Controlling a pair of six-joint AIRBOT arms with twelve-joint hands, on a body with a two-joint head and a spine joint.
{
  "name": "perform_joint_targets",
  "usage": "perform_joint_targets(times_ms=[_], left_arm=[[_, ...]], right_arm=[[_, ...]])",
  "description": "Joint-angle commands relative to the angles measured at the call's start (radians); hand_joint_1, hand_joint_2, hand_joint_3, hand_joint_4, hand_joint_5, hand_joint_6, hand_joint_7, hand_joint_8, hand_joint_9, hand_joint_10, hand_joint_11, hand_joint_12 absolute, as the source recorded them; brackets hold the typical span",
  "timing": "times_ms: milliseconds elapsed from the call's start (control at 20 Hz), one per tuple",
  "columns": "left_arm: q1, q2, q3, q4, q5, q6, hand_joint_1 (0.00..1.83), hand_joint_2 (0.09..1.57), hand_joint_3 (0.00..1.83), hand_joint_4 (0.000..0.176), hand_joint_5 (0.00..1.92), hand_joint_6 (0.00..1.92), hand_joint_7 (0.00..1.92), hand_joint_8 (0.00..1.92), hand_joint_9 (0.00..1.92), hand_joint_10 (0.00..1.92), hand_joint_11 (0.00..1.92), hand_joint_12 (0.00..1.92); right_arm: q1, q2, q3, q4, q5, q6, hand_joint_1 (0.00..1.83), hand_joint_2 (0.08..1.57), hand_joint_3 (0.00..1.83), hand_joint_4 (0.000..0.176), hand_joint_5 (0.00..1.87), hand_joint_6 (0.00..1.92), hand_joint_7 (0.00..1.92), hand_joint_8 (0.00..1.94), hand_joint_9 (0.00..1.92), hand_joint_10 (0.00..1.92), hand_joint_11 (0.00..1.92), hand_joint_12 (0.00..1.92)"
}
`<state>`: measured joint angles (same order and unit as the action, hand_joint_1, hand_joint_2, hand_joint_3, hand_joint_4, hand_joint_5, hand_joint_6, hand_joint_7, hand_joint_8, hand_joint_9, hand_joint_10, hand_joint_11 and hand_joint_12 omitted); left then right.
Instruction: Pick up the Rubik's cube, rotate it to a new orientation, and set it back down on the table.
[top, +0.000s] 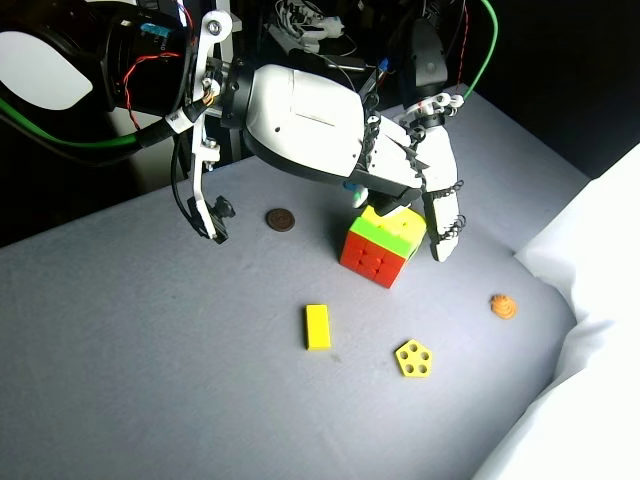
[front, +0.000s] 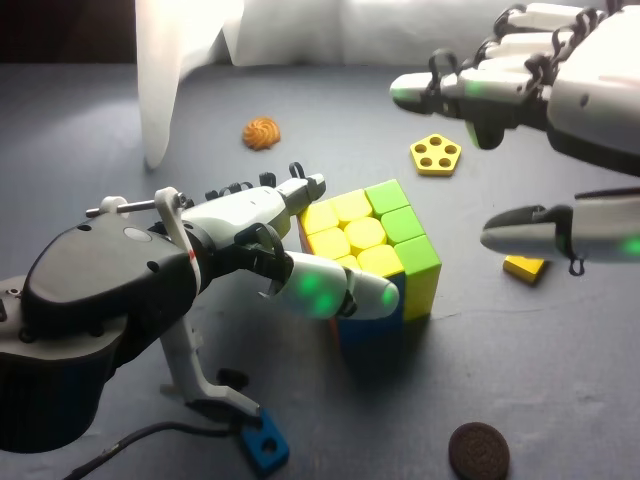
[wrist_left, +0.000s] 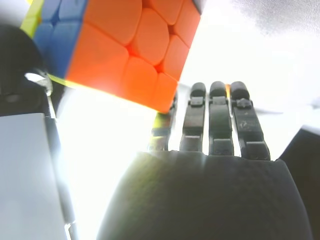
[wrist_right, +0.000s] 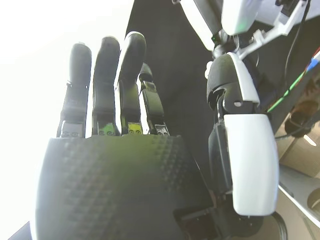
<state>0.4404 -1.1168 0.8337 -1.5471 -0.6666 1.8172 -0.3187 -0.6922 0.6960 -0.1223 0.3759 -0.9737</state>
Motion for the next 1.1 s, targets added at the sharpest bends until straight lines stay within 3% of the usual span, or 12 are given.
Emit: perform_joint_targets(times_ms=[0,100,200,450,600,800,850,1000,1050], left_arm=[[-0.004,0.012,-0.006,0.046,-0.019,0.003,0.47,0.82,0.00,0.109,0.00,0.00,0.00,0.00,0.00,0.00,0.00,0.00],[-0.010,0.021,-0.015,0.044,-0.019,0.018,0.49,0.81,0.00,0.109,0.00,0.00,0.00,0.00,0.00,0.00,0.00,0.00],[-0.028,0.032,-0.023,0.039,-0.008,0.057,0.49,0.80,0.00,0.107,0.00,0.00,0.00,0.00,0.00,0.00,0.00,0.00],[-0.132,0.084,-0.029,-0.010,0.076,0.286,0.50,0.81,0.00,0.096,0.00,0.00,0.00,0.00,0.00,0.00,0.00,0.00],[-0.215,0.125,-0.035,-0.078,0.138,0.475,0.47,0.82,0.00,0.089,0.00,0.00,0.00,0.00,0.00,0.00,0.00,0.00],[-0.278,0.172,-0.056,-0.124,0.248,0.640,0.55,0.84,0.00,0.078,0.00,0.00,0.00,0.00,0.00,0.00,0.00,0.00],[-0.279,0.184,-0.064,-0.128,0.274,0.656,0.70,0.88,0.02,0.086,0.00,0.00,0.00,0.00,0.00,0.00,0.00,0.00],[-0.273,0.209,-0.081,-0.104,0.342,0.663,0.91,0.91,0.02,0.067,0.04,0.01,0.00,0.00,0.00,0.00,0.00,0.00],[-0.273,0.213,-0.084,-0.094,0.363,0.663,0.89,0.93,0.02,0.066,0.06,0.02,0.03,0.01,0.02,0.01,0.03,0.02]], right_arm=[[0.005,0.000,0.012,-0.045,0.173,0.050,0.53,1.20,0.00,0.000,0.13,0.00,0.33,1.39,0.22,1.71,0.00,1.88],[-0.008,-0.005,0.054,-0.201,0.231,0.250,0.54,1.20,0.00,0.000,0.12,0.00,0.32,1.39,0.22,1.71,0.00,1.88],[-0.014,-0.007,0.083,-0.315,0.258,0.350,0.54,1.20,0.00,0.000,0.13,0.00,0.32,1.38,0.21,1.72,0.00,1.89],[-0.017,-0.010,0.087,-0.366,0.226,0.349,0.53,1.20,0.00,0.000,0.13,0.00,0.31,1.38,0.21,1.71,0.00,1.88],[-0.018,-0.012,0.093,-0.378,0.225,0.352,0.54,1.19,0.00,0.000,0.13,0.01,0.33,1.36,0.22,1.70,0.00,1.87],[-0.020,-0.036,0.132,-0.534,0.225,0.410,0.54,1.19,0.00,0.000,0.13,0.00,0.29,1.32,0.19,1.70,0.00,1.88],[-0.021,-0.042,0.150,-0.609,0.276,0.440,0.55,1.19,0.00,0.000,0.13,0.00,0.29,1.28,0.18,1.68,0.00,1.90],[-0.009,-0.072,0.194,-0.747,0.386,0.521,0.59,1.18,0.00,0.000,0.21,0.03,0.27,1.24,0.16,1.65,0.00,1.91],[0.003,-0.083,0.207,-0.769,0.398,0.560,0.59,1.18,0.00,0.000,0.27,0.06,0.26,1.25,0.15,1.64,0.00,1.90]])
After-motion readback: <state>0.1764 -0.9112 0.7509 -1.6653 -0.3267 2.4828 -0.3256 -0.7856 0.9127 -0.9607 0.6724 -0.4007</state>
